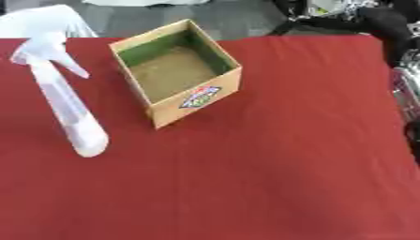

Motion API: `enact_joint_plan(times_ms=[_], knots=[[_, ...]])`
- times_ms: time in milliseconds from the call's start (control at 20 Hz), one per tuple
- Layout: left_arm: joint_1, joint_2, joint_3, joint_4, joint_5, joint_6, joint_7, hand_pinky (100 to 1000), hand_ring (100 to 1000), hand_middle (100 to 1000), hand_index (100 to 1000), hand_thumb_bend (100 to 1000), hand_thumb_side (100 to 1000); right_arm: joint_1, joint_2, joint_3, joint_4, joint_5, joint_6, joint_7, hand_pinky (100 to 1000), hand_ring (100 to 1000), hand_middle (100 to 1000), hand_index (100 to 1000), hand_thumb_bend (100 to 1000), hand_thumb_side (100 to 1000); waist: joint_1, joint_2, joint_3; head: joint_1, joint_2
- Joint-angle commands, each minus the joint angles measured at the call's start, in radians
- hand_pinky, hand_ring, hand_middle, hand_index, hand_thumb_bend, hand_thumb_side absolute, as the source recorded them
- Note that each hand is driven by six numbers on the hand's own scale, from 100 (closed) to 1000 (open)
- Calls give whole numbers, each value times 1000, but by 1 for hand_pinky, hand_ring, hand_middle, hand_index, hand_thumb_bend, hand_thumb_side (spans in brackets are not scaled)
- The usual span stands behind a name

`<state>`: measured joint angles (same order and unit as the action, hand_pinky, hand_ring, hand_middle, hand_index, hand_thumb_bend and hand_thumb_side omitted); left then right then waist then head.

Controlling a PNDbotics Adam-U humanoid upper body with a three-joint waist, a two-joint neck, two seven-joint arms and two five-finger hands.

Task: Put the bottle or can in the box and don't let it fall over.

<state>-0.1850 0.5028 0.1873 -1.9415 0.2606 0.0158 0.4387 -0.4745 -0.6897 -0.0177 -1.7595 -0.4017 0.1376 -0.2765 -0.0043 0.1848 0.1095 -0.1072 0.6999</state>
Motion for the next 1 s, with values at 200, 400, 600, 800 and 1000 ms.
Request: enact_joint_plan(times_ms=[200,400,600,800,1000], knots=[[-10,52,-2,-6,11,4,0,632,766,760,755,216,504,-17,-20,-6,-13,-2,3,1,798,790,754,843,285,227,1,-28,4,6,-5],[-19,91,-12,-4,10,8,-8,634,766,760,758,213,485,-14,-21,-5,-11,-2,5,2,798,790,754,843,286,227,0,-33,6,2,-2],[-29,186,-65,-16,-30,41,-54,657,789,784,783,200,503,-11,-26,-2,-9,-1,8,4,798,790,755,843,285,228,4,-40,9,-6,1],[-31,295,-147,-18,-95,106,-121,712,811,803,799,194,540,-4,-36,2,-7,3,11,8,798,790,755,843,285,228,16,-49,13,-10,7],[-48,405,-231,-1,-163,173,-188,774,829,825,825,177,610,-1,-42,7,-5,4,15,14,798,790,755,843,277,231,24,-54,16,-12,7]])
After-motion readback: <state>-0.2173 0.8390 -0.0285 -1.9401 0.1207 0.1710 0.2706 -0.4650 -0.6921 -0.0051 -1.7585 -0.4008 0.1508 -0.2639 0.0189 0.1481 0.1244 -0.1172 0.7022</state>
